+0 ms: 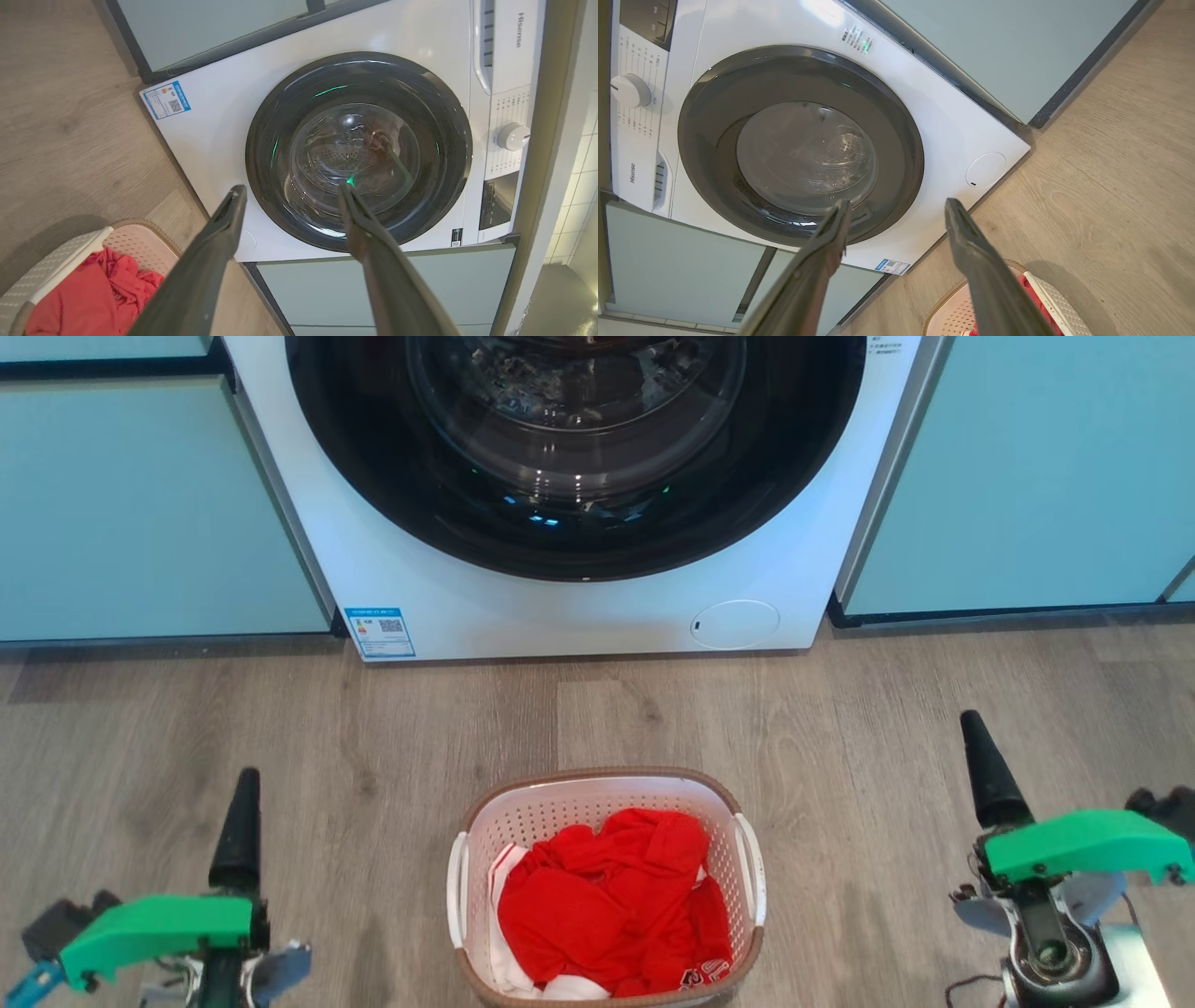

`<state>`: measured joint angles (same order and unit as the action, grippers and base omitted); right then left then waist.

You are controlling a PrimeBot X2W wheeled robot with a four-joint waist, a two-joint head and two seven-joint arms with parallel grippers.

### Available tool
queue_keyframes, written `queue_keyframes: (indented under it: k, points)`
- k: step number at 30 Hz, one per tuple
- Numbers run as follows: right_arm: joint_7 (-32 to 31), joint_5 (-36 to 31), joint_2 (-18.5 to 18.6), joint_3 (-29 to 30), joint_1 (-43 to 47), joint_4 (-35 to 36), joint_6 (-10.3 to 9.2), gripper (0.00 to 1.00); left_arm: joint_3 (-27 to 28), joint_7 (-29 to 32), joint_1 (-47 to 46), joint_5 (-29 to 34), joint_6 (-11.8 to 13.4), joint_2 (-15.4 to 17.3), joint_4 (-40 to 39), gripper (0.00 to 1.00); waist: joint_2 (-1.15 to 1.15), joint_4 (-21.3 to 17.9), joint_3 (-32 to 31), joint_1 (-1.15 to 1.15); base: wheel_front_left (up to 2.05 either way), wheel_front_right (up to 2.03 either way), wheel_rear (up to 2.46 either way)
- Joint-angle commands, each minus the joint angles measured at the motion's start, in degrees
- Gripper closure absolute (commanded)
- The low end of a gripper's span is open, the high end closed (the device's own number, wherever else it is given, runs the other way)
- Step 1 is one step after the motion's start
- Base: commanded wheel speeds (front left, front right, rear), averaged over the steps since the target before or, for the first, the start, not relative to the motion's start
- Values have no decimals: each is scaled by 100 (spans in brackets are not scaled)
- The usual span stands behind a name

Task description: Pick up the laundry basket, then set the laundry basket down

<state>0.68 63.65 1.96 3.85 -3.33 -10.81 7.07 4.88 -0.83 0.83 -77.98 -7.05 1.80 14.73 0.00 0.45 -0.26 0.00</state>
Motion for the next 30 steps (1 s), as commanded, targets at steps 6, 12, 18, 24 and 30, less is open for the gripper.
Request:
queue_keyframes:
  k: [6, 12, 18, 24, 30]
  points:
    - [166, -762, 41, -207, -412, 426, 17, 0, 191, -146, -406, 720, 11, 75, -577, 0, 0, 18, 4, 0, 0, 0, 0]
    - [266, -1376, 46, -401, -477, 586, 19, 0, 11, -247, -457, 1616, 347, 78, -1037, 0, 0, 15, 20, 0, 0, 0, 0]
    - [366, -1987, 116, -614, -543, 701, 21, 0, -384, -347, -478, 2544, 769, 81, -1368, 0, 0, 5, 32, 0, 0, 0, 0]
    - [467, -2539, 178, -812, -593, 776, 23, 0, -994, -448, -486, 3891, 1336, 154, -1368, 0, 0, -6, 20, 0, 0, 0, 0]
    - [568, -3103, 317, -1122, -611, 692, 25, 0, -1797, -549, -617, 4481, 2156, 543, -1205, 0, 0, -7, -11, 0, 0, 0, 0]
